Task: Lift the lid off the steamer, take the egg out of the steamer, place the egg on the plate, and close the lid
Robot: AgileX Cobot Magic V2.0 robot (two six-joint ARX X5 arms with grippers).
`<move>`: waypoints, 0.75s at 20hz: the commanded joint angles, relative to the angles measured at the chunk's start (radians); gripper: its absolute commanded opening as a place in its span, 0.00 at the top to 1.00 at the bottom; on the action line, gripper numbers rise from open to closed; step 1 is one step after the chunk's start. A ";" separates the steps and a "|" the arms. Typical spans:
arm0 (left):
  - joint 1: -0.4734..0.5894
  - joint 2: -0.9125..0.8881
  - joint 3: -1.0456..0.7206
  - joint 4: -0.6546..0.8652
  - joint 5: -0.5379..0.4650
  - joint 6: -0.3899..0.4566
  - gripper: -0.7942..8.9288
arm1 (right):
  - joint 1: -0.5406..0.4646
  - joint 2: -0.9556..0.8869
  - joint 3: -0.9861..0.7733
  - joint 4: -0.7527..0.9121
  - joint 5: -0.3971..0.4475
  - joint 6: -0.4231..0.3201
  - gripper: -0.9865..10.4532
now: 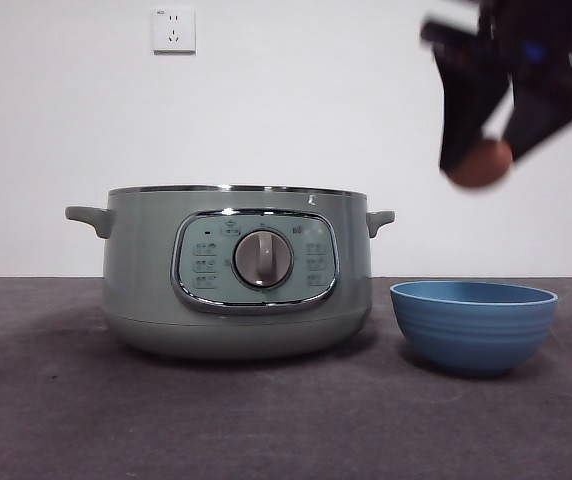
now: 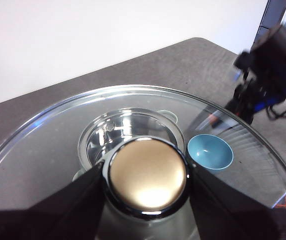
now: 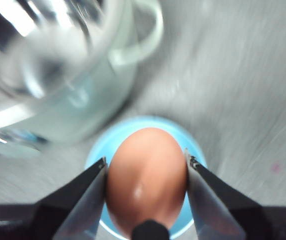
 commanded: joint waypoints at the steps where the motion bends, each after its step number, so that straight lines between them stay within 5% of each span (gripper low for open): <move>1: 0.000 -0.012 0.012 0.049 0.006 0.008 0.93 | 0.001 0.017 -0.094 0.082 -0.002 0.003 0.92; 15: 0.000 -0.012 0.012 0.048 0.006 0.008 0.93 | 0.001 0.261 -0.152 0.264 -0.027 0.002 0.92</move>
